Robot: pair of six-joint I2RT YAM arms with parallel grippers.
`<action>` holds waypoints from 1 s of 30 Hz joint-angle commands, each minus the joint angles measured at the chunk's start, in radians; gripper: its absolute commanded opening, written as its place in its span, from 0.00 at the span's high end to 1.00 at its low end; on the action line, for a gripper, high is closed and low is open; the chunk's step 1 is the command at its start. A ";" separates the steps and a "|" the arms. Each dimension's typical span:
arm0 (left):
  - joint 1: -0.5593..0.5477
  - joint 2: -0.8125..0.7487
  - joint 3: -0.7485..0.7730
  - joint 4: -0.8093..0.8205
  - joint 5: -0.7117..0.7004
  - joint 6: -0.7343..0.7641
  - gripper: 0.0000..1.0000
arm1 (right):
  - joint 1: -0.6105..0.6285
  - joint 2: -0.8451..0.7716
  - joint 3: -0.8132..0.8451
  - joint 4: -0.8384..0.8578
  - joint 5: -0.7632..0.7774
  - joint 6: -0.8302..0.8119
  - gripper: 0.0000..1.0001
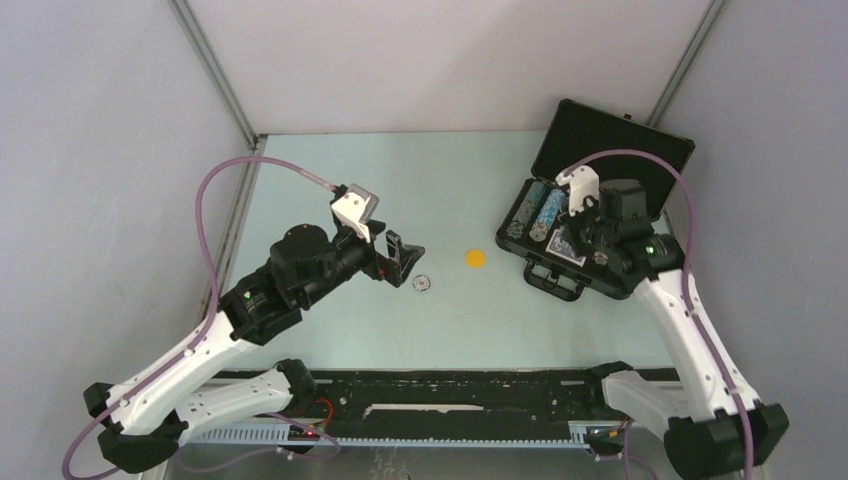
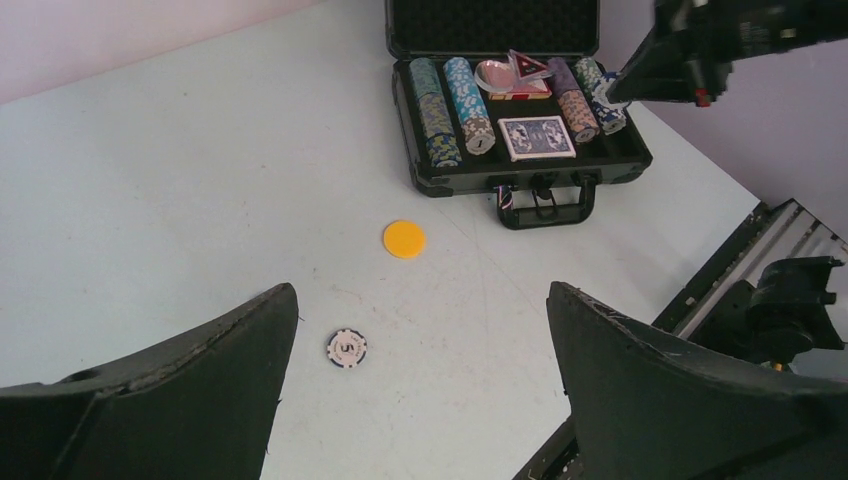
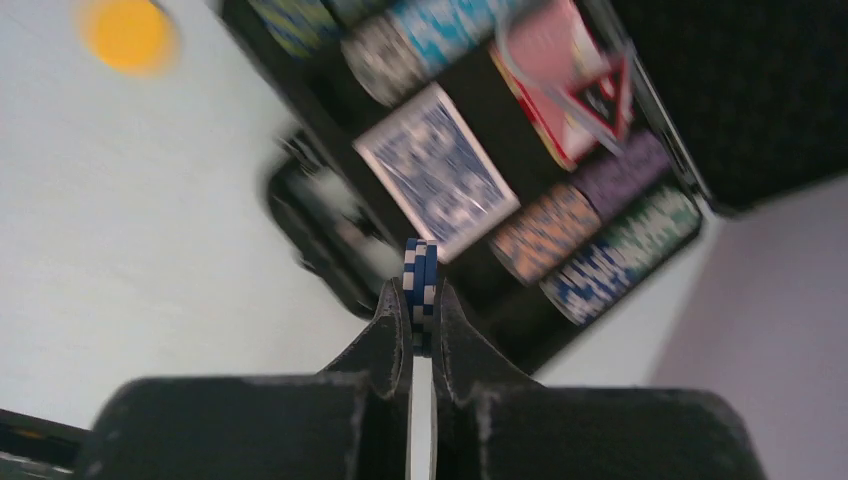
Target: Pack up texas hold em set
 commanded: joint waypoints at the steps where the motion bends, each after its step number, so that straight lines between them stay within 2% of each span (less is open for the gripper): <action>1: -0.060 -0.037 -0.024 0.034 -0.117 0.009 0.00 | -0.099 0.119 0.045 -0.188 0.228 -0.308 1.00; 3: -0.090 -0.046 -0.023 0.032 -0.136 0.013 0.00 | -0.141 0.145 0.043 -0.197 0.188 -0.399 1.00; 7: -0.121 -0.063 -0.021 0.024 -0.198 0.016 0.00 | -0.220 0.206 0.077 -0.151 0.143 -0.411 1.00; 12: -0.138 -0.091 -0.024 0.019 -0.259 0.035 0.00 | -0.253 0.308 0.075 -0.114 0.272 -0.488 1.00; 16: -0.140 -0.103 -0.031 0.021 -0.347 0.076 0.00 | -0.318 0.342 0.066 -0.083 0.202 -0.474 1.00; 21: -0.154 -0.095 -0.034 0.022 -0.430 0.103 0.00 | -0.332 0.344 0.020 -0.059 0.228 -0.470 1.00; 30: -0.171 -0.081 0.068 -0.069 -0.450 0.100 0.00 | -0.325 0.394 -0.017 -0.020 0.269 -0.453 1.00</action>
